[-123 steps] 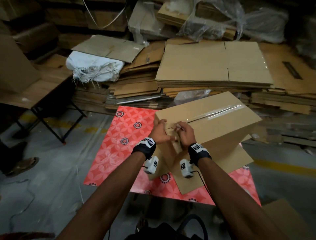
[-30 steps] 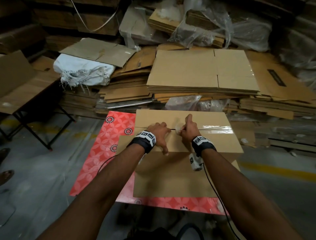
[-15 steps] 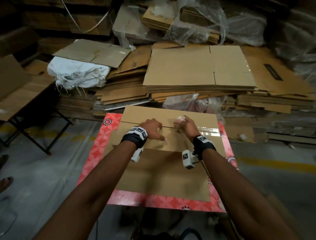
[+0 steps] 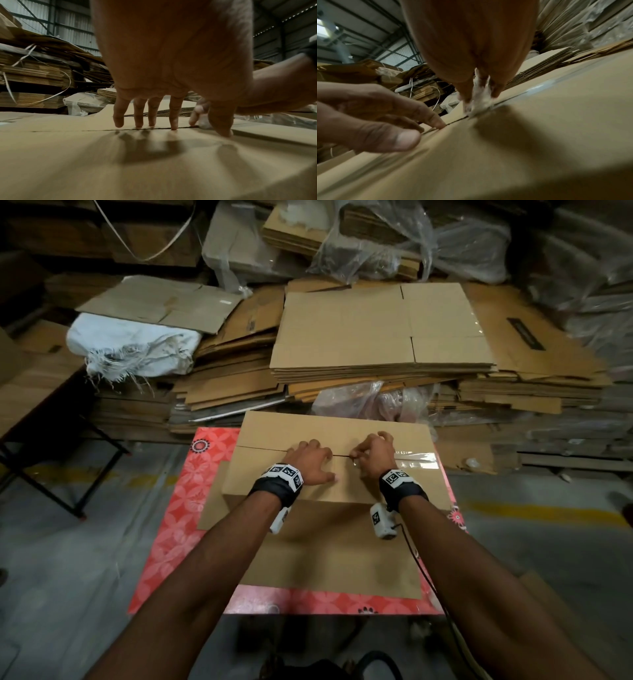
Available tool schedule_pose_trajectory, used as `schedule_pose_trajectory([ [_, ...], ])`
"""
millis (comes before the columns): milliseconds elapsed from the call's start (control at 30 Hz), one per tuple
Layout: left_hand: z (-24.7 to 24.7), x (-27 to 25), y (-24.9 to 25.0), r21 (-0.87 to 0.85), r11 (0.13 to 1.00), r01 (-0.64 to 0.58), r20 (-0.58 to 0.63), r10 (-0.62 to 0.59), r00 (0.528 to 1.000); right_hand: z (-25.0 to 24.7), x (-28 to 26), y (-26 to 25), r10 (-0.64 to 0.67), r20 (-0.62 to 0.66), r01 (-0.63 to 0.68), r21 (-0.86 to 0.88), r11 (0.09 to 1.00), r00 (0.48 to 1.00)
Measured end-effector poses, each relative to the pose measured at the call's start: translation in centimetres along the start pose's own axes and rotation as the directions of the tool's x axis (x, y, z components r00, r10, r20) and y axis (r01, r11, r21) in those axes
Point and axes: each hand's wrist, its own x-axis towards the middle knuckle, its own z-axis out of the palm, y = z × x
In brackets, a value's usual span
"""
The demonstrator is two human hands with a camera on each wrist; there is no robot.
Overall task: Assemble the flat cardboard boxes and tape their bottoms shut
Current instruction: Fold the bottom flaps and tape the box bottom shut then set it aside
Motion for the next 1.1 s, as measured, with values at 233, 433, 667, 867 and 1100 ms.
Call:
schedule_pose_trajectory([
  [233, -0.1, 0.1, 1.2, 0.027, 0.999, -0.046, 0.004, 0.046, 0.999, -1.3, -0.1, 1.0, -0.018, 0.082, 0.035, -0.215, 0.976, 0.996],
  [433, 0.1, 0.2, 4.2, 0.009, 0.996, -0.09, 0.106, 0.089, 0.99, -2.5, -0.5, 2.3, -0.05, 0.062, 0.055, -0.074, 0.996, 0.997],
  [667, -0.9, 0.6, 4.6, 0.035, 0.997, -0.07, 0.134, 0.065, 0.989, -6.0, -1.3, 4.3, 0.038, 0.014, -0.04, 0.155, 0.987, 0.999],
  [867, -1.7, 0.4, 5.6, 0.043, 0.998, -0.041, 0.164, 0.033, 0.986, -8.8, -1.1, 6.5, 0.167, -0.089, -0.151, 0.158, 0.976, 0.982],
  [1100, -3.0, 0.2, 7.8, 0.148, 0.989, -0.023, 0.22, -0.011, 0.975, -8.1, -1.2, 8.2, 0.117, -0.214, -0.14, -0.099, 0.985, 0.97],
])
